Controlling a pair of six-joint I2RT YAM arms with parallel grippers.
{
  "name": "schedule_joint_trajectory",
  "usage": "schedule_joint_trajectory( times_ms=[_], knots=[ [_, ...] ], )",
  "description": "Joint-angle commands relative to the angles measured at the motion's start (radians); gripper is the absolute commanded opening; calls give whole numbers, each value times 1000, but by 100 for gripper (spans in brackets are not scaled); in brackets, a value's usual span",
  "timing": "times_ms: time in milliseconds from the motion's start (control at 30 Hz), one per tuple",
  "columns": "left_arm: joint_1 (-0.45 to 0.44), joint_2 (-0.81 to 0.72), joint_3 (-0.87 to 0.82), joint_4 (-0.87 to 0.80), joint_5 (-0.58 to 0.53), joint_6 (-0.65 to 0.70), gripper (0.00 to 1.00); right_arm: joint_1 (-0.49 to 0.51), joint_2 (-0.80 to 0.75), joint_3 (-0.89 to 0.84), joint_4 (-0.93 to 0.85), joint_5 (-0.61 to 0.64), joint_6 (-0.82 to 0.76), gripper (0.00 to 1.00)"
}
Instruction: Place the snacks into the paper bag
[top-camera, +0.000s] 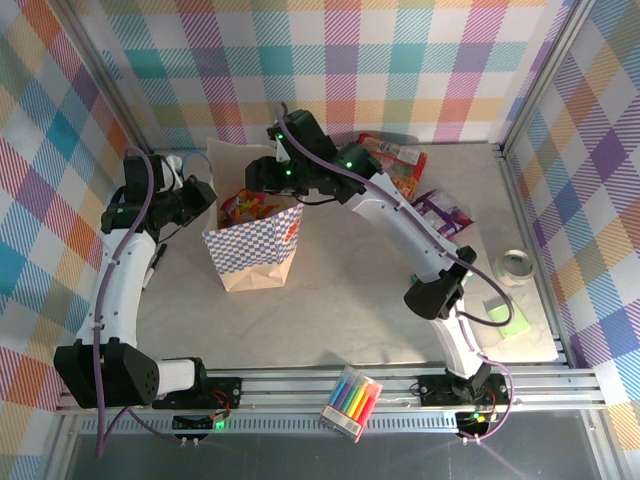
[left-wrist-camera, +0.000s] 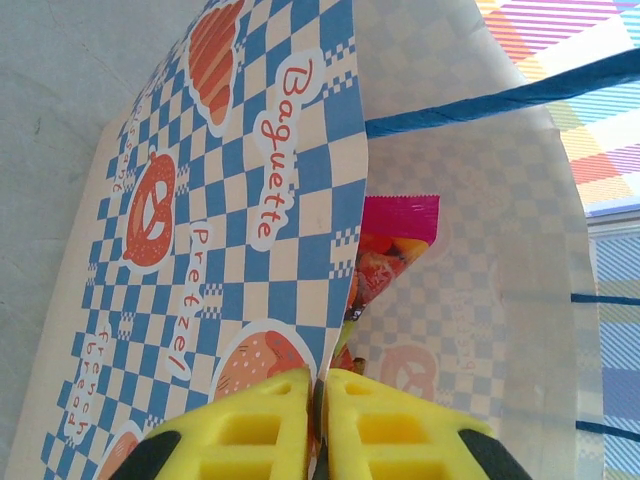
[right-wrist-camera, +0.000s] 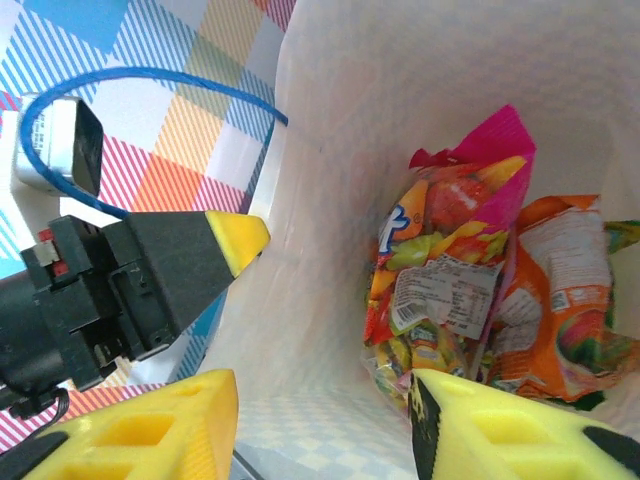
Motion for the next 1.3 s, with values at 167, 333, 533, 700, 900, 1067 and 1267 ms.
schedule_joint_trajectory(
  times_ms=[167,333,533,700,900,1067,1267],
  knots=[
    [16,9,35,-67,-18,22,13,-4,-172,-173,-5,133,-89,51],
    [16,15,43,-84,-27,36,13,-4,-215,-223,-18,199,-115,51],
    [16,18,49,-93,-34,38,14,-5,-236,-250,-28,328,-159,56],
    [16,23,67,-97,-39,38,14,-10,-207,-232,-49,402,-180,59],
    [17,28,80,-104,-38,38,14,-34,-155,-207,-59,408,-188,59],
    [16,29,93,-117,-19,59,16,-57,-113,-186,-28,360,-193,52],
    [16,30,97,-127,9,70,19,-82,-77,-167,-23,333,-195,27]
  ],
)
